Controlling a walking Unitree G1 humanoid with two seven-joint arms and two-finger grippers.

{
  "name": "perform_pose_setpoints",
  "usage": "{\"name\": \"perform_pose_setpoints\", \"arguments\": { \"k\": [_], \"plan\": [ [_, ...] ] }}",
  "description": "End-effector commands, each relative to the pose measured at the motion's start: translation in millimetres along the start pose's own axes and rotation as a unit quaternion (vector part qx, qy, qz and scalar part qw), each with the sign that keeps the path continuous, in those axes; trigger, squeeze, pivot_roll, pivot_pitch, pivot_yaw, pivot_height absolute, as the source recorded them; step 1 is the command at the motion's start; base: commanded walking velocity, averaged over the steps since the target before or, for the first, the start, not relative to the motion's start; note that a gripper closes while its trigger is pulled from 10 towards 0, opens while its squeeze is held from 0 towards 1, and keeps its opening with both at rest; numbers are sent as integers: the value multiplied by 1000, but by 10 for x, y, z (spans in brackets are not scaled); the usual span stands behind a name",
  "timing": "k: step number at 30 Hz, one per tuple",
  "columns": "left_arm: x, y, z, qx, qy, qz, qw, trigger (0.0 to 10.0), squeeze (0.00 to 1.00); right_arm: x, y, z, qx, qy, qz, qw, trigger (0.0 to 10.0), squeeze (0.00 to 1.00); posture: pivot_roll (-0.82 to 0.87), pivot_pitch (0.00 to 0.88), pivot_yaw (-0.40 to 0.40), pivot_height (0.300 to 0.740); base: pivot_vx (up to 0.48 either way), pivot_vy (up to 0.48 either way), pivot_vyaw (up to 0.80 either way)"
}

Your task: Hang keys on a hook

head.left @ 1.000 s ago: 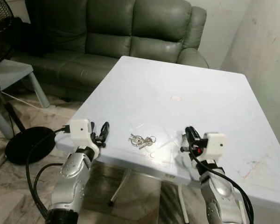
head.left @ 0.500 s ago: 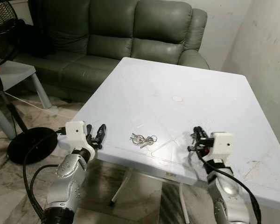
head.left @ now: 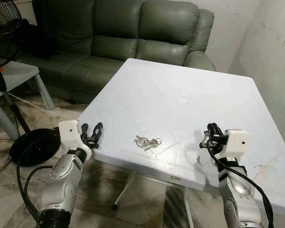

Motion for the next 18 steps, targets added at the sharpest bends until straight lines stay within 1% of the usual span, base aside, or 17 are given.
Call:
{"name": "perform_pose_setpoints", "arguments": {
  "k": [1,4,9,13,18],
  "plan": [
    [97,-42,-27,-8,-12,1,1000,10000,0,61,23,-22,2,-7,4,1000,10000,0,40,0,-31,740,0,0,0],
    [102,-50,-31,-8,-13,3,1000,10000,0,62,42,-24,6,-7,-1,1000,10000,0,43,0,-32,740,0,165,0],
    [93,-52,-27,-4,-12,9,1000,10000,0,19,51,-22,6,10,-3,1000,10000,0,43,0,-34,740,0,457,0],
    [88,-46,-20,3,-12,12,1000,10000,0,12,41,-27,7,16,-1,1000,10000,0,43,0,-38,740,0,422,-753],
    [85,-53,-20,8,-13,12,1000,10000,0,1,37,-29,9,23,2,1000,10000,0,44,0,-45,740,0,0,-756]
  ]
}}
Point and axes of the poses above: a point about 5 cm out from each wrist's last joint towards the gripper, its own z axis pointing back from the gripper into the wrist, its own x axis along the axis of the wrist's last joint, y = z × x, the point moved 3 cm from there along -z, pointing out of the wrist towards the gripper, and after that the axes turned 13 degrees about z, right-handed, at the moved point
